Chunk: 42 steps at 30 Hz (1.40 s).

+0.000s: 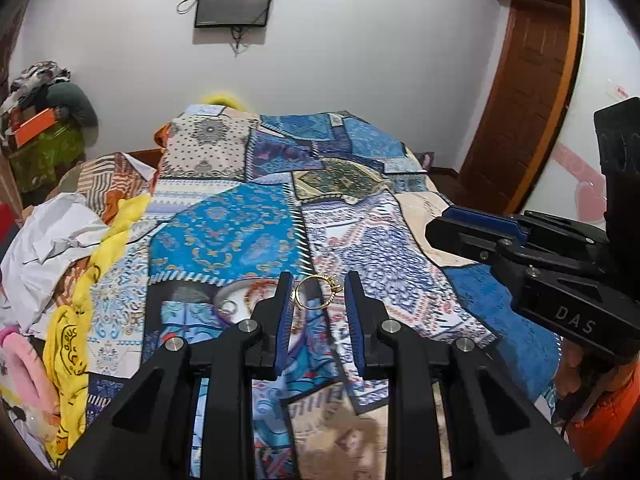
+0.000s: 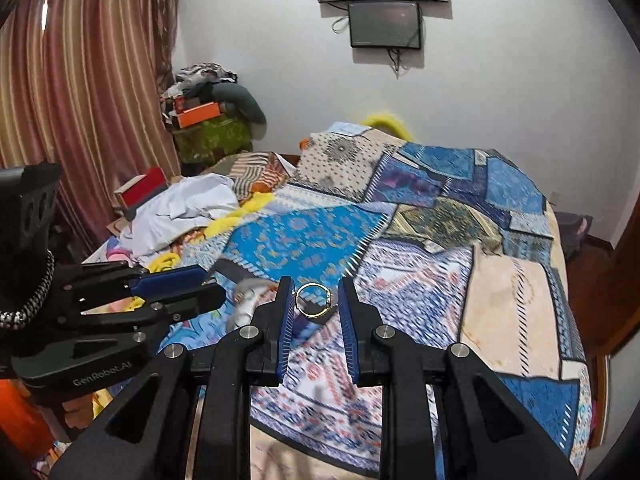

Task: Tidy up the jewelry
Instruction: 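Carry the gold ring in the left tool over the heart tin, then open the left tool to drop the ring into the tin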

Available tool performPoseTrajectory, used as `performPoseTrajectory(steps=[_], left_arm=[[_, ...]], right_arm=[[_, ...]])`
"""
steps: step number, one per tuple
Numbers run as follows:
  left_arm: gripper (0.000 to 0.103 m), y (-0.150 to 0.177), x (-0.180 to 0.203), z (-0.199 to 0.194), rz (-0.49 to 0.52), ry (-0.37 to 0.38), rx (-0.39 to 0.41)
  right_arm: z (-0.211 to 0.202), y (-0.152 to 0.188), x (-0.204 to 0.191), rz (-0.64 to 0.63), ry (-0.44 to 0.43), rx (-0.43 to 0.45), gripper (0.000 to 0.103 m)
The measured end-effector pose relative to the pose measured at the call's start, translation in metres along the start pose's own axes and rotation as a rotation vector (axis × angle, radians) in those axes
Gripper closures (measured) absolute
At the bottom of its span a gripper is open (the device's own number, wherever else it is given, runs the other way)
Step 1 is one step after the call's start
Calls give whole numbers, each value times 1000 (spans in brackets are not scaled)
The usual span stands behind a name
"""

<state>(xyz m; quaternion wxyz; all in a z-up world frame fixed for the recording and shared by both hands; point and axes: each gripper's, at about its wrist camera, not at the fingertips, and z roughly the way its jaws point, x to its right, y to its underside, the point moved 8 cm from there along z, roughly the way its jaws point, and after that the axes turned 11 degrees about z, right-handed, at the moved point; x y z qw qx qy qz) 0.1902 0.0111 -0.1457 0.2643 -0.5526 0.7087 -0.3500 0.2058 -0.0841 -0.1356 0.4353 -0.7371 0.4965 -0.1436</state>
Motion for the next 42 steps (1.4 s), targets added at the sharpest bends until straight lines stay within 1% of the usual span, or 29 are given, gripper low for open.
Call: performPoseTrajectory(steps=[6,13,20,29,38,40,42], left_arm=[[79,10,-22,8,-34,-17,-17],[79,36,-34,40,-69,-2,-92],[79,58,-39,70,-92,24,-159],[79,62,-41,83,-96,52,-169],[79,62,-38,84,-88,55,-171],[79,62,-39,85,-98,60,-174],[79,62,-40,85,-101,57,-179]], right_arm=[[19,1,-15,-7,-29,-22,83],[61,12,-22,11,-52,-108,83],[93,23,-27,15,-68,-181,83],[118,36,-23,50,-90,-257,83],[122,38,-24,57,-93,-276,83],[124,39,-24,55,-89,-286,81],[124,39,-23,58,-81,-290,71]])
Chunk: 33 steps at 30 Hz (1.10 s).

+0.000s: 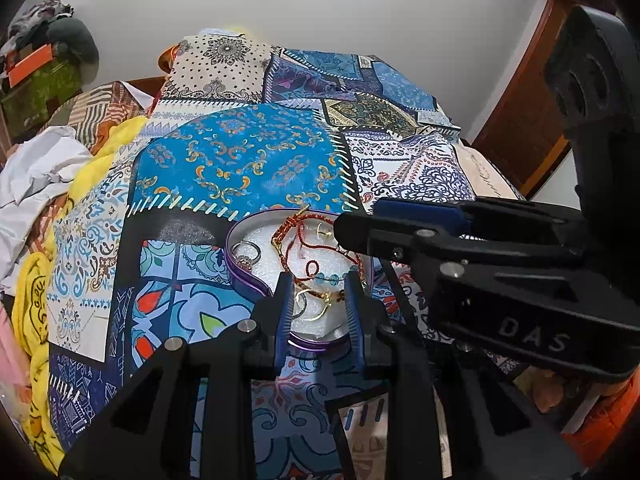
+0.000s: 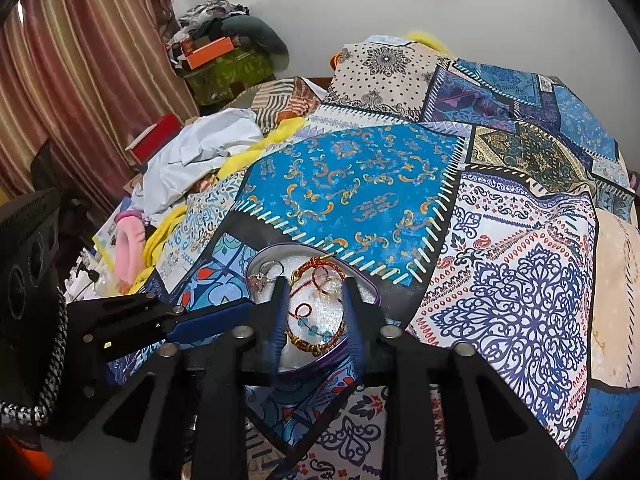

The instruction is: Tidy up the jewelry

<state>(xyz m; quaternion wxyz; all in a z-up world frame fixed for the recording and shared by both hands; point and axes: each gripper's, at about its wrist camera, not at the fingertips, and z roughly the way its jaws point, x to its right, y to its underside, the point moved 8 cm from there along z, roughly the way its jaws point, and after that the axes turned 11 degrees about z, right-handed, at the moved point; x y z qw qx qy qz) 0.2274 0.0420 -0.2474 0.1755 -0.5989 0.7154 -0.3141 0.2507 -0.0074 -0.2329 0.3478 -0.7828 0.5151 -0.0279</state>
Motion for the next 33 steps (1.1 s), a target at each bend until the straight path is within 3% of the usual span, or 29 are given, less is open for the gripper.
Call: performPoseTrajectory(steps=[7,14,20,29,31,33], left_arm=[[78,-2,2,-13,5,-15,11],[78,-22,2,-58,8,-61,97],[76,-51,10,-131,41,-151,263],[52,-72,49,-266,102,-271,598],[45,-70,58,-288,118,-300,654],[32,-66,66,-308,124,-330,706]], right_arm=[[-23,-7,-4,8,-6,56,67],[-71,-18,-14,-12,1,168,67],[-148,-30,-31,-43,5,366,67],[-268,-19,-64,-69,-36,665,67],[-287,-12,-71,-75,-22,723,60],[-298,-6,-74,-71,-8,766,42]])
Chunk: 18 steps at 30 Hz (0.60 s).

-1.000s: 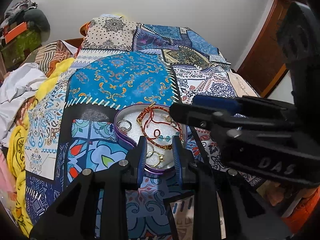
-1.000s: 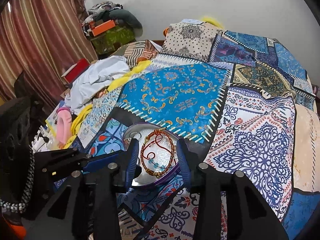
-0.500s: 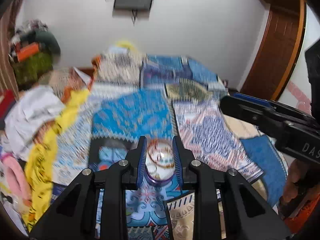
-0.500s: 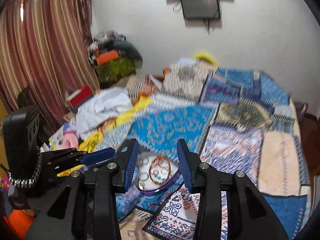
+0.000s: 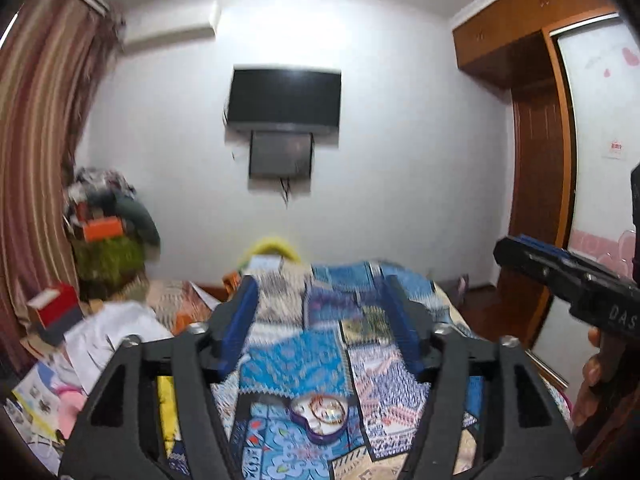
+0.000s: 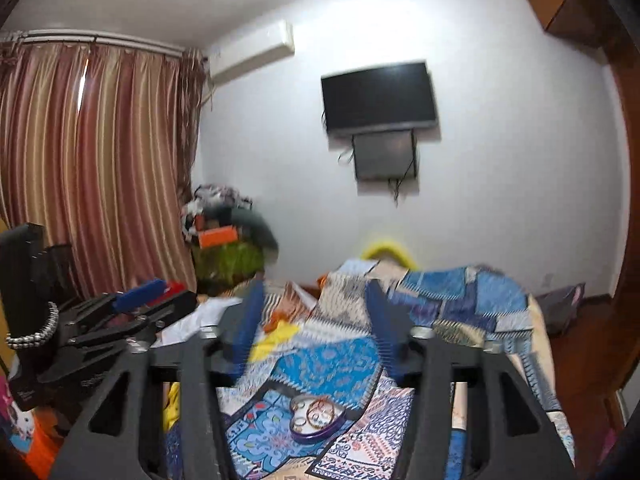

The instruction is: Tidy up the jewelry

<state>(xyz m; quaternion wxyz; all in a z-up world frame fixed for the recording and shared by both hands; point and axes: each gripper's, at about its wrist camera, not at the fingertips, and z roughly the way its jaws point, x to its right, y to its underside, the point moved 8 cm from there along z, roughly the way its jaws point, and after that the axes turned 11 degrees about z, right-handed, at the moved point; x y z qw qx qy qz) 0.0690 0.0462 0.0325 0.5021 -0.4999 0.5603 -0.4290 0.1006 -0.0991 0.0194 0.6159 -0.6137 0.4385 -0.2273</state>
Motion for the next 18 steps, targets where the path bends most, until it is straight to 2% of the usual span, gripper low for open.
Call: performPoseTrajectory(steps=[1,3,5,9,12,18], left_arm=[[28,-2,-1,-7,-3,-8,14],[9,-6,-3,-17,-15,-21,35],[4,-9,-6,-26,-32,-39,54],[1,-7,-12,-33,-46,-61,52],[1,-4,-13,-34,-55,-65,41],[1,0,-13,-37,-55,-71,32]], right_arm=[[-5,-2,-1,0,12,22,38],[-13,-4,-2,-3,41,59,24],[-19,-5,-2,-3,70,86,16],[-22,-6,-1,-11,133,121,0],[-28,-6,0,-18,161,135,0],[-30,-4,-1,-28,157,123,0]])
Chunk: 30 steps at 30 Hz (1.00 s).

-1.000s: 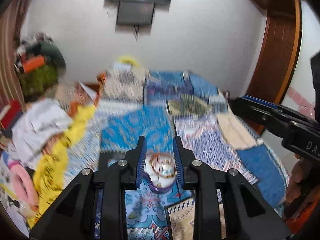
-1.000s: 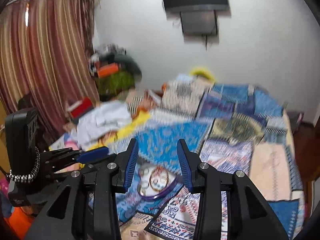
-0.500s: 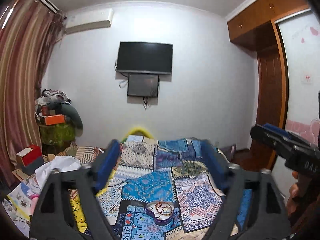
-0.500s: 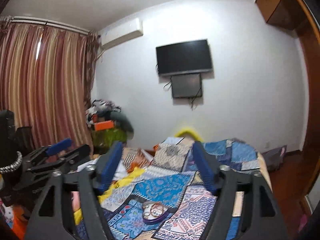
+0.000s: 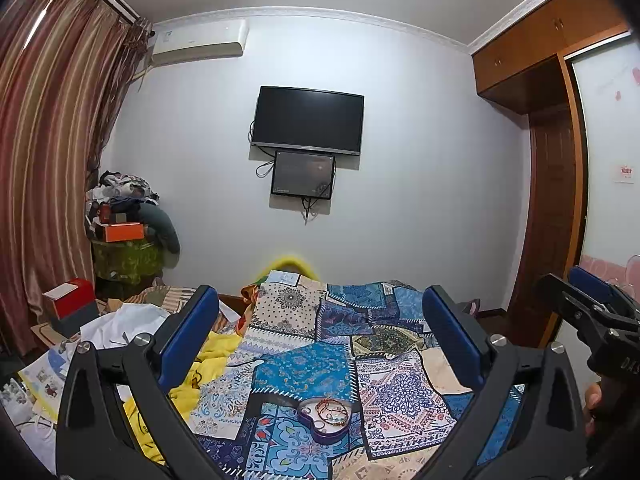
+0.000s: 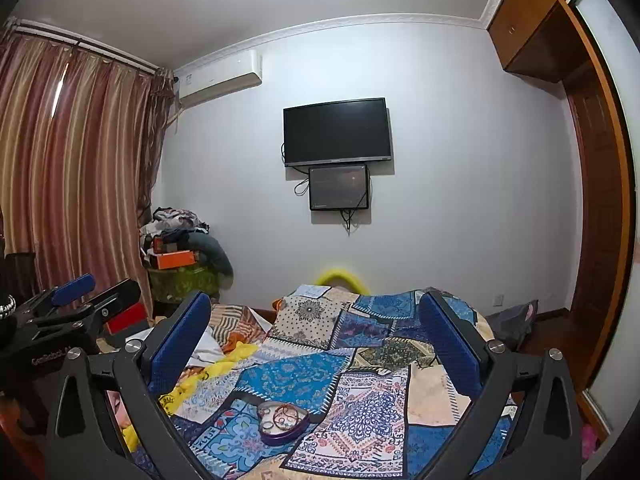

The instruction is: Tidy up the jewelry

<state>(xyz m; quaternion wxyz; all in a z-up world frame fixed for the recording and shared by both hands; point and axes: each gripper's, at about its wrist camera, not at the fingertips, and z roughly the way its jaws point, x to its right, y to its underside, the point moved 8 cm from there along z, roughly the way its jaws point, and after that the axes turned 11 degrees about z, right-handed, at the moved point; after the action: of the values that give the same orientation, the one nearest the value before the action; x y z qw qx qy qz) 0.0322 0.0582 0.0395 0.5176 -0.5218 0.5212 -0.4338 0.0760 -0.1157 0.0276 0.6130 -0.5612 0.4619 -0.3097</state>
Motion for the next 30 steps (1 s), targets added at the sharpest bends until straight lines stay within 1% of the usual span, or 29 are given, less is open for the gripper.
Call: performPoseTrajectory(steps=[7,17,30], left_arm=[[0,3,0,-2,-2,-6,-7],[0,7,2,4,-8,-4,-26],[0,7,7,5,19,-1,-24]], right_arm=[[-6,5,0,-10,-4,-7,0],[-8,8,3,-6,0,-19,0],[-9,8,5,-6,4,-30,0]])
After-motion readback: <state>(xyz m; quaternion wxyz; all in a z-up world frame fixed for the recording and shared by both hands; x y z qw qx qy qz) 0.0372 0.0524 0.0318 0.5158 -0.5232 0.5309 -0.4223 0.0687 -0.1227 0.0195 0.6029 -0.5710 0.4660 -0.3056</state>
